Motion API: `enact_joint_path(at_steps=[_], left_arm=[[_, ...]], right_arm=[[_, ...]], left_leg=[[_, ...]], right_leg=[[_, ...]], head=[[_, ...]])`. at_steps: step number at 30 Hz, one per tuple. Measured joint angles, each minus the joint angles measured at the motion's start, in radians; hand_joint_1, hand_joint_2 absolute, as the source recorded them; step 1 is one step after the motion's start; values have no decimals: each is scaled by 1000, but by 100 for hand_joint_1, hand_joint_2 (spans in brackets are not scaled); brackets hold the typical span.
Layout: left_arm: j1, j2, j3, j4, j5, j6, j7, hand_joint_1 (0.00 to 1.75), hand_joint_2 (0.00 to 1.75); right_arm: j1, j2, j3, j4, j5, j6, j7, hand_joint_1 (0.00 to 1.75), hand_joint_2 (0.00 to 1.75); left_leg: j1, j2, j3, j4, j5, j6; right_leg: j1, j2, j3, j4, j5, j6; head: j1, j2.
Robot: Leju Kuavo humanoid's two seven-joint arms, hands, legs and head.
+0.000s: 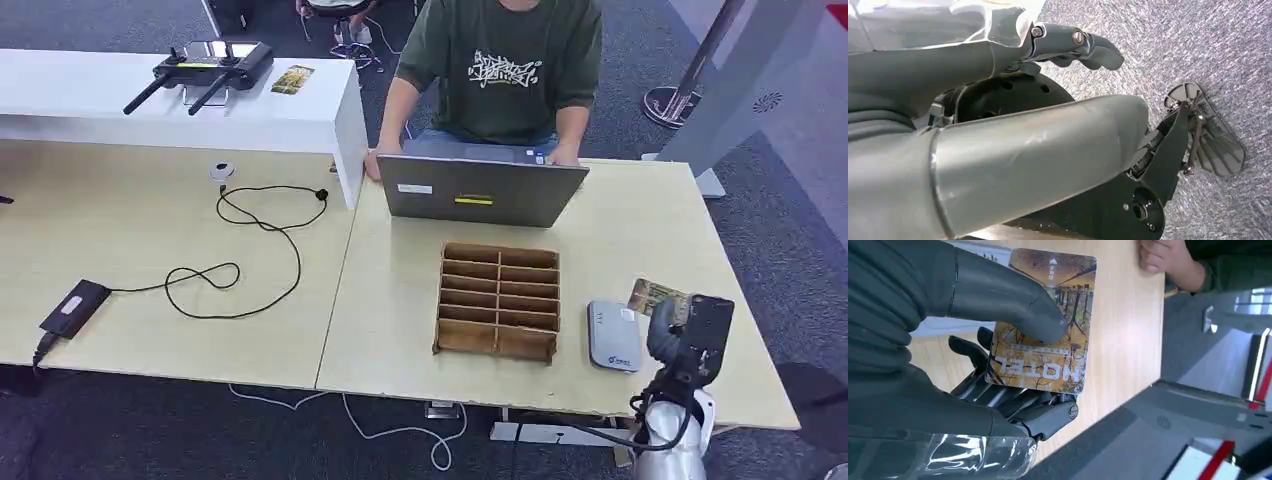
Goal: Pass the card to the sensor for recognition and then transmit it.
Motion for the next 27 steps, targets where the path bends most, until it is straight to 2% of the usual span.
enact_joint_path(at_steps=[8, 17, 19, 21, 23, 25, 27], left_arm=[[0, 1, 0, 0, 5, 0, -6, 0, 0], [0, 1, 0, 0, 8, 0, -8, 0, 0], [0, 1, -1, 0, 8, 0, -9, 0, 0], [0, 1, -2, 0, 7, 0, -14, 0, 0], [0, 0, -3, 0, 4, 0, -19, 0, 0], [0, -1, -6, 0, -2, 0, -21, 0, 0], [0, -1, -14, 0, -11, 0, -22, 0, 0]], right_arm=[[3, 24, 17, -43, 92, -150, -6, 175, 175], [24, 34, 23, -90, 169, -242, -23, 175, 175], [25, 34, 34, -94, 264, -300, -17, 175, 175], [27, 40, 32, -103, 437, -334, -1, 175, 175], [28, 57, 16, -126, 637, -342, -6, 175, 175], [28, 91, -25, -164, 861, -342, -40, 175, 175], [32, 119, -56, -202, 1015, -342, -54, 175, 175]], left_leg=[[0, 0, 0, 0, 0, 0], [0, 0, 0, 0, 0, 0], [0, 0, 0, 0, 0, 0], [0, 0, 0, 0, 0, 0], [0, 0, 0, 0, 0, 0], [0, 0, 0, 0, 0, 0], [0, 0, 0, 0, 0, 0]], right_leg=[[0, 0, 0, 0, 0, 0], [0, 0, 0, 0, 0, 0], [0, 0, 0, 0, 0, 0], [0, 0, 0, 0, 0, 0], [0, 0, 0, 0, 0, 0], [0, 0, 0, 0, 0, 0], [1, 0, -1, 0, 0, 0]], head=[[0, 0], [0, 0], [0, 0], [0, 0], [0, 0], [0, 0], [0, 0]])
